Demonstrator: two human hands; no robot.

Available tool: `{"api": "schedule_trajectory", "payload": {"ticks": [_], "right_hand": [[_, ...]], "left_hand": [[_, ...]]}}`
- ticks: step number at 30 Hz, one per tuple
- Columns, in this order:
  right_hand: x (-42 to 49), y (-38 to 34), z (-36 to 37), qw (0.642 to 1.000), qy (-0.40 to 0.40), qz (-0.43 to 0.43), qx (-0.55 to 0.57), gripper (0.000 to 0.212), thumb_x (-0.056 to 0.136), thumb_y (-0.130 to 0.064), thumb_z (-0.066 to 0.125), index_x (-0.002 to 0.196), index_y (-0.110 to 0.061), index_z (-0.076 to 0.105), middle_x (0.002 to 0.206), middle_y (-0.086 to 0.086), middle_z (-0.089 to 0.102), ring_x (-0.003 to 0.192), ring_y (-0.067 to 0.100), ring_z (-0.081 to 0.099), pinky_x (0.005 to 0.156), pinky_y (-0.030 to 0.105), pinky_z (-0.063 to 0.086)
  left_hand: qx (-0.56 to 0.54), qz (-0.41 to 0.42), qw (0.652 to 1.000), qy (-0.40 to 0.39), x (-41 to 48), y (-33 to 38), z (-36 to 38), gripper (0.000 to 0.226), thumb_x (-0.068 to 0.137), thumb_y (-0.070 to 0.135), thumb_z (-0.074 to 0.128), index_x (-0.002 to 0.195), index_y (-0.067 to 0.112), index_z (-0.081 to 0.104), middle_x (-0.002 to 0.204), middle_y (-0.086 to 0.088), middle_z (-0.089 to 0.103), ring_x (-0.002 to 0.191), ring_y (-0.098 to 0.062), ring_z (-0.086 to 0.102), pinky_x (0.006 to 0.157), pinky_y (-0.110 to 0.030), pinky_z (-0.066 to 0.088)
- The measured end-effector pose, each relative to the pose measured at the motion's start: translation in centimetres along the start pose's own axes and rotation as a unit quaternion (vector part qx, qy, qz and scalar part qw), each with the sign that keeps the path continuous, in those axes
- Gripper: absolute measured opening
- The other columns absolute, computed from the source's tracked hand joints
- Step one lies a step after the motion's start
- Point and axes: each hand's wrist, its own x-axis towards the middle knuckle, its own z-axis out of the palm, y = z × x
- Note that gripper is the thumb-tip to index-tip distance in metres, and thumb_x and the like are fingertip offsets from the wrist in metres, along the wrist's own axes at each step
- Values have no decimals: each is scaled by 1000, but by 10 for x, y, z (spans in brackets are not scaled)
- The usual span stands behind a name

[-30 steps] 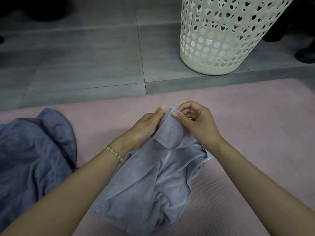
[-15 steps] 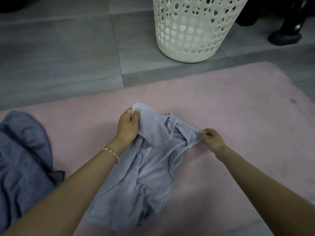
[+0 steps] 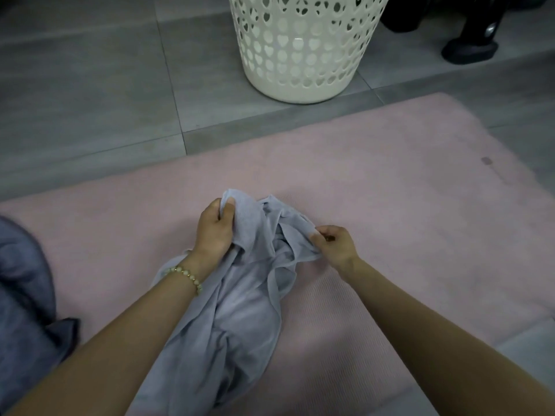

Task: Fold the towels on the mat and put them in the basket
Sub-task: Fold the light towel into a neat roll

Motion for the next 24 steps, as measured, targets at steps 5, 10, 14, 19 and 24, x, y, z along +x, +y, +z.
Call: {"api": "schedule_trajectory", "payload": {"ticks": [5, 10, 14, 19, 24], "right_hand": [[8, 2, -5, 996, 5, 32, 81, 10, 86, -14, 67, 80, -6, 63, 73, 0, 58, 66, 11, 51, 62, 19, 45], [10, -12, 1, 994, -17, 37, 100, 21, 86, -13, 67, 72, -16, 53, 71, -1, 55, 64, 10, 50, 54, 15, 45], [-4, -56, -2, 977, -27, 20, 210, 19, 85, -8, 68, 79, -16, 51, 71, 1, 54, 62, 12, 50, 46, 12, 44], [-66, -145, -18, 959, -162, -143, 183, 11, 85, 0, 64, 93, -7, 67, 82, -4, 70, 72, 2, 64, 66, 13, 51], [-146, -230, -49, 940, -204, -270, 52, 12, 83, -2, 67, 94, -8, 70, 80, -12, 72, 78, -3, 65, 67, 10, 48]], "left_hand": [[10, 7, 1000, -7, -1, 1, 9, 35, 100, 26, 40, 66, 16, 37, 65, 1, 39, 58, -11, 35, 55, -25, 32], [4, 1, 1000, -11, 2, 6, 9, 28, 99, 29, 43, 78, 13, 50, 71, 3, 49, 64, -11, 44, 60, -22, 40], [-21, -1, 1000, 4, 5, 27, 1, 19, 95, 29, 51, 97, 13, 61, 90, 6, 61, 80, -4, 54, 65, 1, 39], [-12, 88, 988, -124, -4, 112, -46, 30, 96, 33, 48, 110, 15, 68, 109, 8, 68, 101, 2, 60, 85, 0, 40], [-22, 72, 959, -272, -55, 199, -99, 31, 98, 27, 44, 80, 19, 68, 64, 19, 68, 62, 11, 58, 58, -5, 43]]}}
